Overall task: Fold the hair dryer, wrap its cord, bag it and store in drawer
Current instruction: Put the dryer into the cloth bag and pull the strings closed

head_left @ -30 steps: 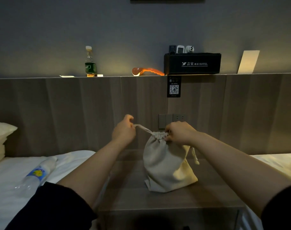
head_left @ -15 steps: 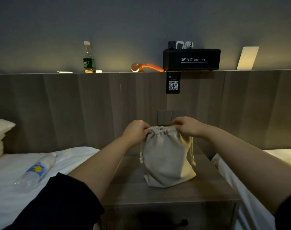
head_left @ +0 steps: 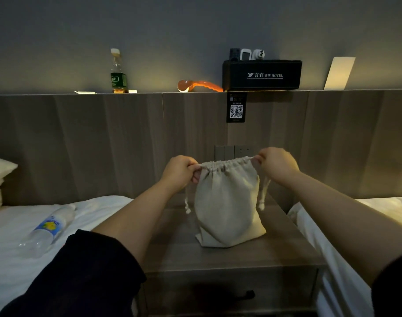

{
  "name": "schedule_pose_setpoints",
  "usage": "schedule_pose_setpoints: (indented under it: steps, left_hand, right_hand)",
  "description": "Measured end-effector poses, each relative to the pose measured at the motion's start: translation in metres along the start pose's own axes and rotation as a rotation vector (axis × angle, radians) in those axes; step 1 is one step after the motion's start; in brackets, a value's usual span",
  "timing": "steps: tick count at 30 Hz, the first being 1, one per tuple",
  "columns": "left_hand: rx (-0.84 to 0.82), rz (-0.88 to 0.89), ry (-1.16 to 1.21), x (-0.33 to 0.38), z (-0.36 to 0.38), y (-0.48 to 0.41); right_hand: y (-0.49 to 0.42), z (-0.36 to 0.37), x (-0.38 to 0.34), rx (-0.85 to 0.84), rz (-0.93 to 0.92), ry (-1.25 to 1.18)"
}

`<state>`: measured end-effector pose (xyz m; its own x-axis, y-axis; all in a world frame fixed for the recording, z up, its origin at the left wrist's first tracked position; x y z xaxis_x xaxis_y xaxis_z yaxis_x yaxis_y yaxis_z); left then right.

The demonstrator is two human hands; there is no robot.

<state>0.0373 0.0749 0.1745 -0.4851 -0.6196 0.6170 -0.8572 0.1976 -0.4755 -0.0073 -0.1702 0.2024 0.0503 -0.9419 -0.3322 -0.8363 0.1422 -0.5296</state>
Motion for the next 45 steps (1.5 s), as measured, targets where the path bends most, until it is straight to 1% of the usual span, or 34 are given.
schedule_pose_setpoints:
  steps: [1, 3, 5, 7, 9, 10, 12, 14, 16, 18, 19, 21, 23, 25, 27, 28, 30, 31, 32, 33, 35, 36, 37, 38, 39, 40, 41, 42, 43, 45]
  left_hand:
    - [0.042, -0.018, 0.066, -0.005, -0.008, 0.001]
    - [0.095, -0.072, 0.183, -0.016, -0.018, 0.004]
    - [0.074, -0.13, 0.258, -0.022, -0.013, 0.007]
    - [0.009, -0.183, 0.379, -0.025, 0.002, 0.009]
    - [-0.052, -0.253, 0.55, -0.029, 0.016, 0.012]
    - [-0.082, -0.3, 0.637, -0.03, 0.022, 0.015]
    - [-0.139, -0.37, 0.749, -0.031, 0.033, 0.022]
    - [-0.189, -0.4, 0.808, -0.029, 0.044, 0.029]
    - [-0.216, -0.419, 0.865, -0.025, 0.053, 0.034]
    - [-0.234, -0.445, 0.916, -0.023, 0.061, 0.037]
    - [-0.245, -0.466, 0.925, -0.024, 0.064, 0.039]
    - [-0.259, -0.539, 0.879, -0.031, 0.071, 0.045]
    - [-0.249, -0.61, 0.747, -0.043, 0.075, 0.051]
    - [-0.218, -0.601, 0.582, -0.048, 0.076, 0.053]
    - [-0.13, -0.474, 0.488, -0.043, 0.074, 0.048]
    - [-0.11, -0.382, 0.492, -0.036, 0.075, 0.047]
    - [-0.175, -0.188, 0.499, -0.015, 0.082, 0.056]
    - [-0.222, -0.121, 0.456, -0.005, 0.089, 0.062]
    - [-0.247, -0.075, 0.404, 0.002, 0.095, 0.067]
    - [-0.238, -0.046, 0.357, 0.005, 0.102, 0.069]
    - [-0.141, -0.041, 0.313, 0.004, 0.107, 0.069]
    - [-0.089, -0.066, 0.317, 0.003, 0.107, 0.068]
    - [-0.045, -0.103, 0.324, -0.001, 0.107, 0.066]
    - [-0.025, -0.136, 0.336, -0.005, 0.108, 0.065]
    - [-0.018, -0.157, 0.339, -0.007, 0.109, 0.064]
    - [-0.018, -0.168, 0.333, -0.008, 0.11, 0.063]
    - [-0.017, -0.172, 0.329, -0.009, 0.111, 0.06]
    - [-0.019, -0.18, 0.335, -0.01, 0.111, 0.059]
    - [-0.025, -0.192, 0.345, -0.013, 0.112, 0.058]
    - [-0.049, -0.189, 0.343, -0.016, 0.112, 0.055]
  right_hand:
    - [0.001, -0.006, 0.008, 0.023, 0.023, 0.032]
    - [0.003, -0.013, 0.026, 0.065, 0.066, 0.021]
    - [0.007, -0.012, 0.034, 0.103, 0.096, -0.033]
    - [0.008, -0.001, 0.037, 0.09, 0.155, -0.148]
    - [0.01, 0.01, 0.034, 0.009, 0.189, -0.287]
    - [0.01, 0.013, 0.031, -0.032, 0.173, -0.346]
    - [0.011, 0.015, 0.022, -0.083, 0.103, -0.408]
    - [0.016, 0.02, 0.01, -0.146, 0.028, -0.449]
    - [0.025, 0.036, -0.005, -0.333, -0.011, -0.516]
    - [0.037, 0.053, -0.016, -0.512, -0.047, -0.443]
    - [0.041, 0.059, -0.018, -0.545, -0.059, -0.397]
    - [0.043, 0.066, -0.018, -0.538, -0.041, -0.399]
    - [0.048, 0.072, -0.015, -0.53, 0.001, -0.412]
    - [0.052, 0.081, -0.01, -0.534, 0.029, -0.408]
    - [0.056, 0.089, -0.002, -0.532, 0.089, -0.469]
    - [0.058, 0.092, 0.002, -0.53, 0.128, -0.518]
    - [0.06, 0.097, 0.01, -0.515, 0.203, -0.64]
    - [0.061, 0.099, 0.014, -0.508, 0.24, -0.705]
    - [0.062, 0.101, 0.017, -0.508, 0.271, -0.759]
    - [0.063, 0.103, 0.019, -0.515, 0.296, -0.796]
    - [0.064, 0.107, 0.023, -0.518, 0.316, -0.777]
    - [0.063, 0.107, 0.024, -0.493, 0.303, -0.726]
    - [0.06, 0.104, 0.025, -0.434, 0.276, -0.652]
    - [0.057, 0.097, 0.025, -0.338, 0.223, -0.565]
    - [0.055, 0.087, 0.023, -0.241, 0.14, -0.486]
    - [0.055, 0.079, 0.017, -0.181, 0.029, -0.428]
    - [0.058, 0.075, 0.011, -0.179, -0.086, -0.374]
    - [0.061, 0.079, 0.006, -0.24, -0.175, -0.314]
    - [0.066, 0.086, 0.005, -0.341, -0.232, -0.26]
    - [0.078, 0.106, 0.012, -0.561, -0.261, -0.229]
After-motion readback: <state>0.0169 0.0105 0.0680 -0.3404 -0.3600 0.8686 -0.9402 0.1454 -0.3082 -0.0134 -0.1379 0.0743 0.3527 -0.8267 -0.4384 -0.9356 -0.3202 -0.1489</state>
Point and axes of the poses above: each hand's wrist, its own y-axis away from the middle knuckle, its own z-axis out of the palm, x = y × z, the point moved 9 cm from there along -y, towards the middle knuckle, and after that the axes turned 2 degrees about -y, right-handed, at the moved point
